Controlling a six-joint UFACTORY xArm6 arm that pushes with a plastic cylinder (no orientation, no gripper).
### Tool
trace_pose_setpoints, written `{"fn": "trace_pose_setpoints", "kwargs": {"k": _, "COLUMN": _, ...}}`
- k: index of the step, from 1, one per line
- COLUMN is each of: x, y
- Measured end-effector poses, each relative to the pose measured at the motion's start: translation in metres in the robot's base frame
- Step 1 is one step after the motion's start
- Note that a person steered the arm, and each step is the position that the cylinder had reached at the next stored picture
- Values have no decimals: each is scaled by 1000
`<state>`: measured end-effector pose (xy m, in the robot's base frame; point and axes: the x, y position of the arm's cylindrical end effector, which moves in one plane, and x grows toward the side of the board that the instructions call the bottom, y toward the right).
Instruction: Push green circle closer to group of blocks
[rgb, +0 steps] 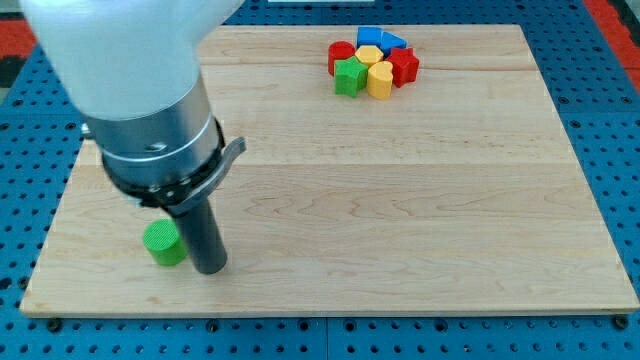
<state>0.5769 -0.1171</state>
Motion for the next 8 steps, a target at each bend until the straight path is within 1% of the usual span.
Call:
{"fn": "trace_pose_setpoints", "kwargs": {"k": 1, "x": 22, "y": -30}}
{"fn": "trace_pose_setpoints", "kwargs": {"k": 2, "x": 7, "y": -71}}
{"fn": "trace_pose_setpoints", "kwargs": {"k": 3, "x": -47, "y": -16}}
{"fn": "trace_pose_setpoints", "kwargs": {"k": 4, "x": -98, "y": 22}}
{"fn": "trace_pose_setpoints", "kwargs": {"k": 5, "x": -122, "y": 15}}
{"fn": "trace_pose_setpoints", "kwargs": {"k": 6, "x": -124, "y": 71}}
{"fn": "trace_pose_setpoints", "kwargs": {"k": 7, "x": -127, "y": 150}}
{"fn": "trace_pose_setpoints", "kwargs": {"k": 8, "x": -106, "y": 186}}
